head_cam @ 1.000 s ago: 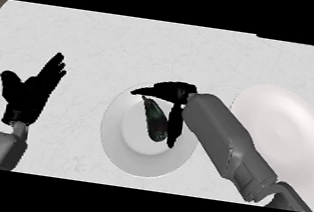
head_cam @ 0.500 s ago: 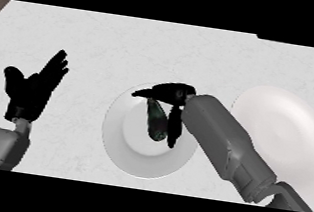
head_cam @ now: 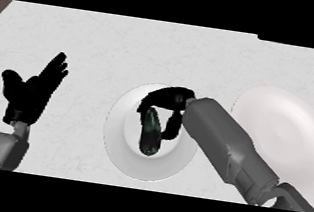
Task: Pick the eggplant from the plate and place it in the plate
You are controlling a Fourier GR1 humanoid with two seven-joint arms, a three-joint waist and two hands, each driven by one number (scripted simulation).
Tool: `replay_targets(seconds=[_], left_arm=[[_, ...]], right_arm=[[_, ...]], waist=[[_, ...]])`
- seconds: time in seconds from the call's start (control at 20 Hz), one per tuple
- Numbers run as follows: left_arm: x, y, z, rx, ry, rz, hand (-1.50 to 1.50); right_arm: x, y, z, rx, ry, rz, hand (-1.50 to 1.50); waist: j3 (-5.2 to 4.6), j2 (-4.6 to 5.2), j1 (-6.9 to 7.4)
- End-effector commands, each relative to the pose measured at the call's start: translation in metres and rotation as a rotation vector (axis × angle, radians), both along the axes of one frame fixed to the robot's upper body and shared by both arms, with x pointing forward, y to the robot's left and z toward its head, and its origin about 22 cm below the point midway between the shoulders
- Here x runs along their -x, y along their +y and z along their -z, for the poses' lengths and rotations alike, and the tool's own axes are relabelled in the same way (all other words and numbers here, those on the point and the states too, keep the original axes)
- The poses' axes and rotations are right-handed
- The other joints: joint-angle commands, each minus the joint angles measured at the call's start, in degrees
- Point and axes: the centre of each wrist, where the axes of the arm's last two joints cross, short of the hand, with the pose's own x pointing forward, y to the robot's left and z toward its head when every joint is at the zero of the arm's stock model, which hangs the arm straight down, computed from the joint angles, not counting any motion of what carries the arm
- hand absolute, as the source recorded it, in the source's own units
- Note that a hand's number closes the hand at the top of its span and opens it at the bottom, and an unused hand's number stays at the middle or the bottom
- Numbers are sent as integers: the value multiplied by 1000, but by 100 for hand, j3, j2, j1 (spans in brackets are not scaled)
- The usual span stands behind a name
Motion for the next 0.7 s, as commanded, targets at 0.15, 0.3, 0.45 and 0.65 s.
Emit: replay_targets(seconds=[0.15,0.3,0.45,0.65], left_arm=[[-11,-13,-5,-2,-1,-7,0],[-1,7,-1,-13,18,-64,0],[16,14,20,-6,59,-115,0],[21,25,15,-23,47,-129,0]], right_arm=[[28,20,18,-30,71,-16,150],[72,22,42,-83,-41,123,150],[78,11,37,-86,-180,228,150],[110,14,29,-149,-364,288,150]], waist=[[7,89,10],[6,-55,-345],[-1,-184,-687],[0,-207,-710]])
